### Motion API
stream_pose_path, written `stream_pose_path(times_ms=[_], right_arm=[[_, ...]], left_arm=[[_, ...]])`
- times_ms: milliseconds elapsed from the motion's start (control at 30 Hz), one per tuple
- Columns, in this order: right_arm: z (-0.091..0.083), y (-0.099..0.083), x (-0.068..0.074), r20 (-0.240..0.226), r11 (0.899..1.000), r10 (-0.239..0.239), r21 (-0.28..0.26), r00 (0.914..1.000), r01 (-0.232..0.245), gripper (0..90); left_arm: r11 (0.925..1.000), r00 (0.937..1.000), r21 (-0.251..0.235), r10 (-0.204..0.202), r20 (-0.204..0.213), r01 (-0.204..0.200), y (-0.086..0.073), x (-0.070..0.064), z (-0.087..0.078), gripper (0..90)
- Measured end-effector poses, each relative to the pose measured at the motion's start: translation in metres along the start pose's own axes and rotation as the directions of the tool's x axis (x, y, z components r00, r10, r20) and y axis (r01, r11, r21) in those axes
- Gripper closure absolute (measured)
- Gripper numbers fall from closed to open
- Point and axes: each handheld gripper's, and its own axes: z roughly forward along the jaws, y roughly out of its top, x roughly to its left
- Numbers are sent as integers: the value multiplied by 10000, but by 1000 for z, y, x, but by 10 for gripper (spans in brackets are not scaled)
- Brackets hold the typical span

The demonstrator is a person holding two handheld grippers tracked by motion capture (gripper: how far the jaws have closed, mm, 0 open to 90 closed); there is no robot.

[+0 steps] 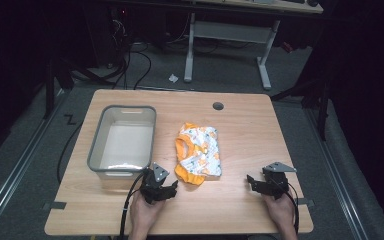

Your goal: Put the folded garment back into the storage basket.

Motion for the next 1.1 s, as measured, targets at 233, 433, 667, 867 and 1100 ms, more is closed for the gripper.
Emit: stream_pose_path(times_ms=[233,433,667,867,1100], right_arm=[[0,0,0,2,10000,-1,-1,10000,1,276],[0,0,0,1,10000,0,-2,10000,0,276],[0,0,0,1,10000,0,1,10000,0,276],[0,0,0,3,10000,-14,-4,10000,14,276],[0,0,0,2,10000,1,-1,10000,-1,276]], left_arm=[[10000,9999,60,76,81,-76,0,-1,1,263],[10000,10000,86,22,9,-22,1,-2,1,257],[9999,10000,119,47,-9,-47,2,-3,0,267],[10000,9999,-95,2,107,-1,5,-4,-5,277],[9997,9993,-134,215,315,-211,12,-10,-7,276]])
